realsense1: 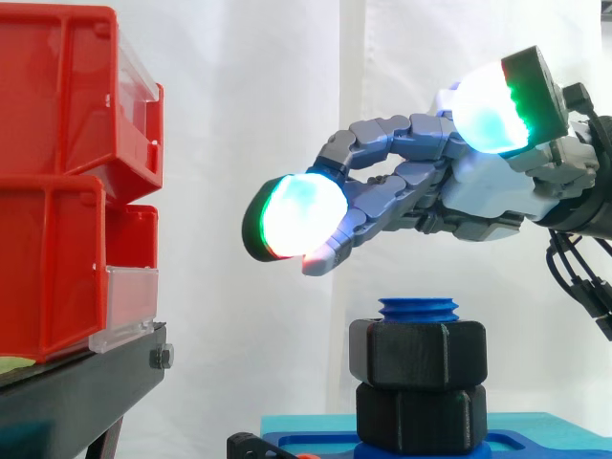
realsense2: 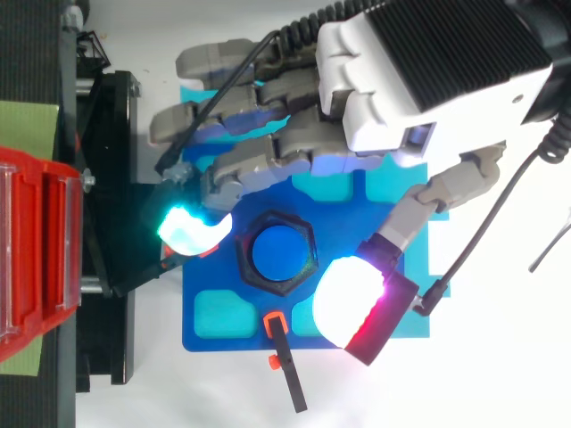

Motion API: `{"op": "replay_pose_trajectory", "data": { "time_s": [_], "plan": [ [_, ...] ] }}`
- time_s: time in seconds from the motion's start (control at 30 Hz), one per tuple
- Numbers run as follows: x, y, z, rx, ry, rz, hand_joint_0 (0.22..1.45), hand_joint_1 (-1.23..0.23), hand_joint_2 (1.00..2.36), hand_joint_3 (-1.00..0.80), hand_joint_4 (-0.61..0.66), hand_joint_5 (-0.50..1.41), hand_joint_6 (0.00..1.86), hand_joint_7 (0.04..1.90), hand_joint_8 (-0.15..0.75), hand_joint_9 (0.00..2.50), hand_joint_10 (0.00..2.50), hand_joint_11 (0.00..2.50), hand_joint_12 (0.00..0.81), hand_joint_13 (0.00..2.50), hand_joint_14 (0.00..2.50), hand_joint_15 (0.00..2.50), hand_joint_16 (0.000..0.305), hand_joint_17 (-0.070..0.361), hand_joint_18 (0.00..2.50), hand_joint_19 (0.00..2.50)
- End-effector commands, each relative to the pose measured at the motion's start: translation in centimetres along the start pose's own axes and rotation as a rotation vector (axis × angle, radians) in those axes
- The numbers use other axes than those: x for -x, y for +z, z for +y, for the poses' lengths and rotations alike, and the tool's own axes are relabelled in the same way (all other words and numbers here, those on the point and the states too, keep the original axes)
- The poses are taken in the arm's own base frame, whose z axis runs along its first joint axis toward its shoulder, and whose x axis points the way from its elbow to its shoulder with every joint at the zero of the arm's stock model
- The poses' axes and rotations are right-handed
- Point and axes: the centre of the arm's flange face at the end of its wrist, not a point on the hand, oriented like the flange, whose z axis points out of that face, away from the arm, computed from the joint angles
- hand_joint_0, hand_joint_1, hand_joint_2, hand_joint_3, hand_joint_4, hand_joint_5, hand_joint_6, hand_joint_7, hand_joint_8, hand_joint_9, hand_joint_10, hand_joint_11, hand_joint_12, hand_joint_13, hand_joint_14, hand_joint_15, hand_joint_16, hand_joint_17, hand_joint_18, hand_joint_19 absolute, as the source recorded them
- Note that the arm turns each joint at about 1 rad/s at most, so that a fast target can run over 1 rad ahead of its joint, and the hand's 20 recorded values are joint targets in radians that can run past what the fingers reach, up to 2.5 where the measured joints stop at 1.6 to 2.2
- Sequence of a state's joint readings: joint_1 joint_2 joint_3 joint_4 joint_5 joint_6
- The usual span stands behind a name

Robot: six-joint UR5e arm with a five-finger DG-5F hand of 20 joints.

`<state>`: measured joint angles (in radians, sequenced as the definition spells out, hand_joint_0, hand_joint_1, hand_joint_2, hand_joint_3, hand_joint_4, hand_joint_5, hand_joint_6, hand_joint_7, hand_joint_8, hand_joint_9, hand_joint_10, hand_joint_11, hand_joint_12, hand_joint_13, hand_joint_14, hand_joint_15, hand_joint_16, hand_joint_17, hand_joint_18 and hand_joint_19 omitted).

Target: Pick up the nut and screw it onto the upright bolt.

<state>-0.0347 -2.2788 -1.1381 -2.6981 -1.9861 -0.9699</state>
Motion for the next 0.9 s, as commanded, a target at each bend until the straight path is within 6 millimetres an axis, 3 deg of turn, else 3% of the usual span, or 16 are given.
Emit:
{"op": "replay_pose_trajectory", "data": {
  "time_s": [0.0, 0.3, 0.87],
  "plan": [
    [-0.2, 0.2, 0.1, -0.011, -0.001, -0.007, 0.46, -0.19, 1.00, -0.50, 0.15, -0.18, 0.50, 0.69, 0.223, 0.29, 0.00, 0.00, 0.317, 0.02, 0.00, 0.00, 0.035, 0.080, 0.00, 0.00],
    [-2.2, -0.2, -0.1, -0.039, 0.009, 0.002, 0.46, -0.18, 1.00, -0.50, 0.15, -0.19, 0.50, 0.69, 0.222, 0.25, 0.00, 0.00, 0.322, 0.00, 0.00, 0.00, 0.037, 0.083, 0.00, 0.00],
    [-2.6, -0.2, 0.1, -0.063, -0.022, 0.018, 0.46, -0.18, 1.00, -0.50, 0.17, -0.18, 0.50, 0.73, 0.226, 0.26, 0.00, 0.00, 0.325, 0.00, 0.00, 0.00, 0.037, 0.084, 0.00, 0.00]
  ]
}}
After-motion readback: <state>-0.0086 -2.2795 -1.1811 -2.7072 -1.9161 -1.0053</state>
